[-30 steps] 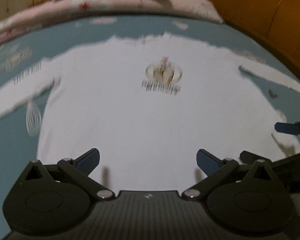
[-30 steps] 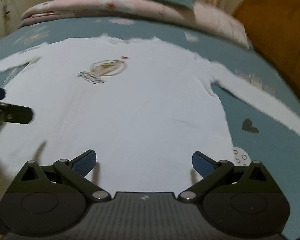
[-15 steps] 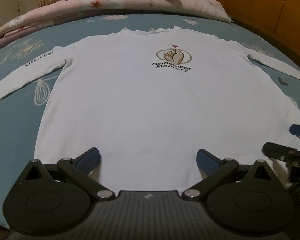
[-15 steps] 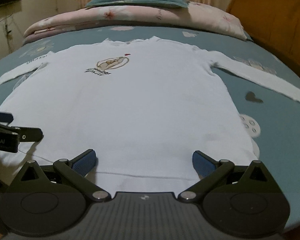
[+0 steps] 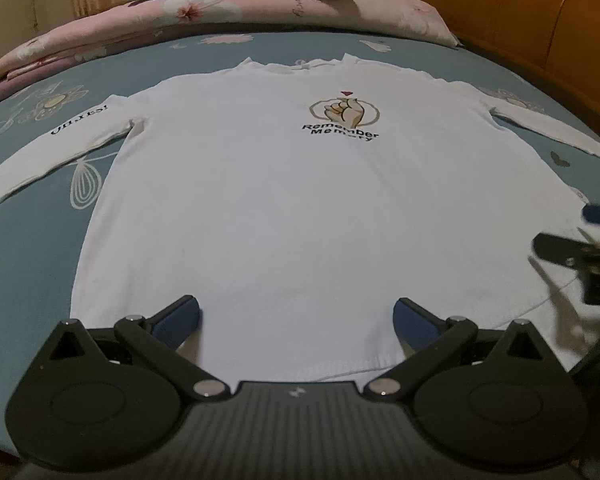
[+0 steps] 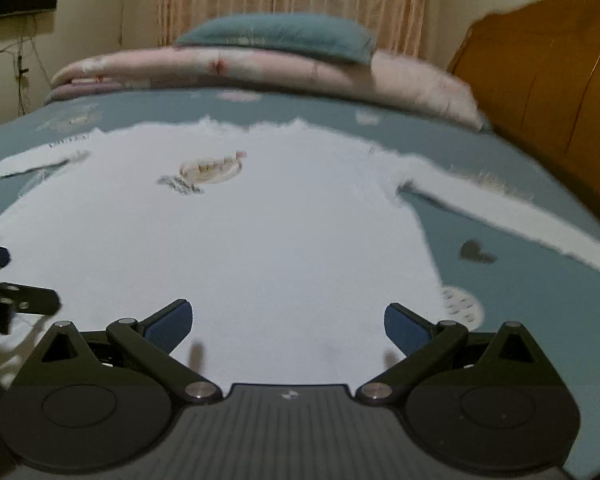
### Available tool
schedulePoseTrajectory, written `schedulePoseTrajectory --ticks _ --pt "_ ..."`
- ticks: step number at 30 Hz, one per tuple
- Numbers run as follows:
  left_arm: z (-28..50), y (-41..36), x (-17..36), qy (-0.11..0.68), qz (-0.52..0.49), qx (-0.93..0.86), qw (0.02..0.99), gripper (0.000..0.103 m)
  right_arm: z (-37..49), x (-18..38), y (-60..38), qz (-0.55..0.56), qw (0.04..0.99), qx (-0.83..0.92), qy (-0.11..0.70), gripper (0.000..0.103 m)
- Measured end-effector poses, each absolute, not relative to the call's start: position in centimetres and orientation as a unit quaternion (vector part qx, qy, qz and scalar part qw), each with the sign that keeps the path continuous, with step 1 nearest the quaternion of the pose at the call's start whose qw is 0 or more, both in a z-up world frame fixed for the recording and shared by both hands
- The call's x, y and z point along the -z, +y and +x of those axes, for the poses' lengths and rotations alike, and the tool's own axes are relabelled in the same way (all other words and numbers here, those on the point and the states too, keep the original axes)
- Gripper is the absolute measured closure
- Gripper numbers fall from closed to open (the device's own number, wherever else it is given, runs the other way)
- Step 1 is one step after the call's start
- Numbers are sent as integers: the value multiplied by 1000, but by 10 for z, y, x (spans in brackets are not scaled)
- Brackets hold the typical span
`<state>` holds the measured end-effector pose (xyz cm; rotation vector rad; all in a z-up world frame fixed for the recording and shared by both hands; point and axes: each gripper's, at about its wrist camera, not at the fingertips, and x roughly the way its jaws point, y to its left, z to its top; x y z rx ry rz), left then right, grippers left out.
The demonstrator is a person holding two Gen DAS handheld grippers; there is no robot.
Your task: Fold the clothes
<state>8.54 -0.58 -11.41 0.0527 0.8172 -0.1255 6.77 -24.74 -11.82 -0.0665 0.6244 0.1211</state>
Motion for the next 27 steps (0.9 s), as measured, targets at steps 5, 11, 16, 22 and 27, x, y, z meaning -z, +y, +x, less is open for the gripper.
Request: schedulePoseTrajectory --ticks 5,11,16,22,27 --pt "84 -9 114 394 28 51 917 1 67 128 -275 14 942 -60 329 0" --pt "82 -36 103 405 50 21 913 1 54 134 -288 34 947 -64 313 0" --pt "76 -53 100 394 44 40 917 1 47 137 -285 25 953 -57 297 0" --pt "73 -21 109 407 -3 14 913 1 39 137 -281 14 957 -49 287 0" --pt "46 16 109 387 -14 2 922 1 32 134 -278 14 954 -42 295 0"
